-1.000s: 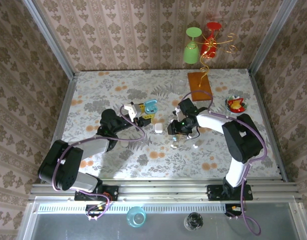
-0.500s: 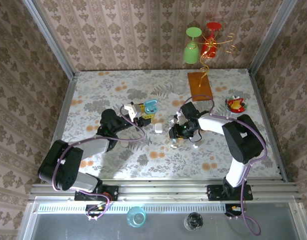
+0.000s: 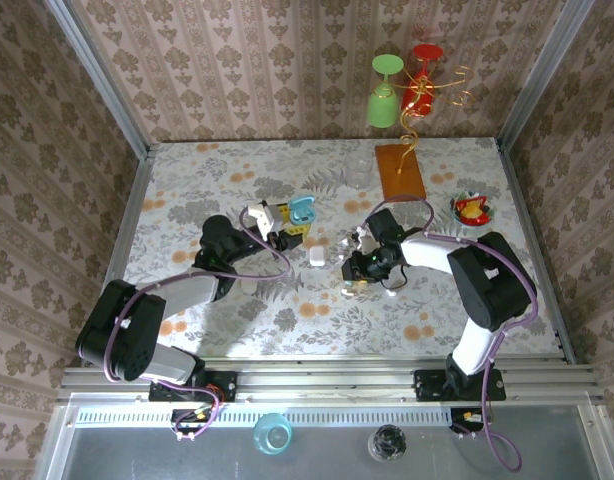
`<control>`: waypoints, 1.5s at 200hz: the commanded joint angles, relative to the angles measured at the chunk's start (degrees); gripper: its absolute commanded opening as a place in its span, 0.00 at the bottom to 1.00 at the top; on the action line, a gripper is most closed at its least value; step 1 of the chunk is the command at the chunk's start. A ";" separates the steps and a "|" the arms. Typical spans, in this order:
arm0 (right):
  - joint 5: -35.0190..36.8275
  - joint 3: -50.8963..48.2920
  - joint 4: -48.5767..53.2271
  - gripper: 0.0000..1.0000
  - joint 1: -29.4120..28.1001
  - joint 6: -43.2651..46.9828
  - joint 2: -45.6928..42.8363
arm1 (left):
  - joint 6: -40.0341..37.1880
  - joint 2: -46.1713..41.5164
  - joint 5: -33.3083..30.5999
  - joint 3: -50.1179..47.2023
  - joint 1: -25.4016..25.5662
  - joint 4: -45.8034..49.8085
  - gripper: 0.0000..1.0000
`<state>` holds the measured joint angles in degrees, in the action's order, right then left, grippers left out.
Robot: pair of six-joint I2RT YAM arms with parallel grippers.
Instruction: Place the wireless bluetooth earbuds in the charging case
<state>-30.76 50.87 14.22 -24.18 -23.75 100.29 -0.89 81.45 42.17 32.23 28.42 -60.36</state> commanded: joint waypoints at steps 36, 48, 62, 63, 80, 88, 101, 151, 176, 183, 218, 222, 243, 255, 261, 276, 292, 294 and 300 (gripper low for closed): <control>-2.12 -2.35 0.19 0.29 -0.02 -1.01 -1.31 | -0.08 0.81 1.05 1.92 0.23 -0.55 0.41; -1.39 -2.36 0.67 0.26 -0.04 -0.40 -1.28 | -0.09 0.81 1.00 1.95 0.23 -0.47 0.40; -0.26 -2.19 1.37 0.24 0.00 0.58 -1.54 | -0.24 0.80 1.06 2.09 0.23 -0.28 0.40; -0.17 -2.23 1.44 0.24 -0.03 0.61 -1.52 | -0.25 0.76 1.06 2.12 0.23 -0.24 0.40; 0.81 -1.93 1.94 0.22 -0.03 1.35 -1.96 | -0.30 1.03 1.07 2.30 0.31 -0.27 0.41; 1.23 -1.82 2.08 0.22 0.05 1.51 -2.32 | -0.39 1.16 1.01 2.40 0.32 -0.20 0.41; 2.35 -1.57 2.24 0.22 0.01 1.49 -3.17 | -0.48 1.36 0.92 2.47 0.32 -0.21 0.40; 9.28 -0.39 4.39 0.21 0.00 3.04 -8.30 | -1.11 2.82 0.59 2.73 0.40 0.24 0.40; 12.68 1.27 7.03 0.21 -0.09 3.91 -10.19 | -2.67 3.16 0.13 2.88 0.74 2.20 0.40; 13.44 1.77 7.81 0.21 -0.06 4.06 -10.80 | -3.35 3.27 -0.19 3.01 0.92 3.08 0.40; 15.94 4.90 11.18 0.21 -0.27 4.17 -14.24 | -3.99 6.55 -0.62 2.24 1.18 1.92 0.41; 16.13 5.38 11.64 0.21 -0.31 4.18 -14.64 | -3.67 7.02 -0.51 2.15 1.19 1.39 0.41; 17.05 7.77 13.68 0.21 -0.77 4.62 -16.57 | -1.98 9.15 -0.25 1.96 1.28 -1.27 0.40; 17.47 9.29 15.02 0.21 -1.14 4.52 -17.40 | -1.75 10.24 -0.05 2.04 1.36 -1.85 0.40; 17.49 10.28 15.89 0.21 -1.19 4.36 -17.70 | -1.64 10.68 -0.49 2.05 1.37 -1.87 0.40; 18.62 12.65 16.28 0.21 -1.92 4.49 -18.07 | -1.83 11.85 -1.06 2.22 1.37 -1.11 0.40; 19.25 14.68 16.22 0.21 -2.83 4.84 -18.64 | -1.43 13.19 -1.06 2.31 1.53 -1.53 0.40; 19.32 14.98 16.26 0.21 -2.91 4.87 -18.68 | -1.28 13.27 -1.02 2.31 1.54 -1.63 0.40; 19.34 15.68 16.28 0.21 -3.26 5.04 -18.80 | -0.96 13.76 -0.95 2.30 1.63 -1.94 0.40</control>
<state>-13.69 63.07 27.79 -26.09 -20.05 83.35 -3.20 93.67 41.50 33.30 29.61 -59.61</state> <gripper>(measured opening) 0.214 0.406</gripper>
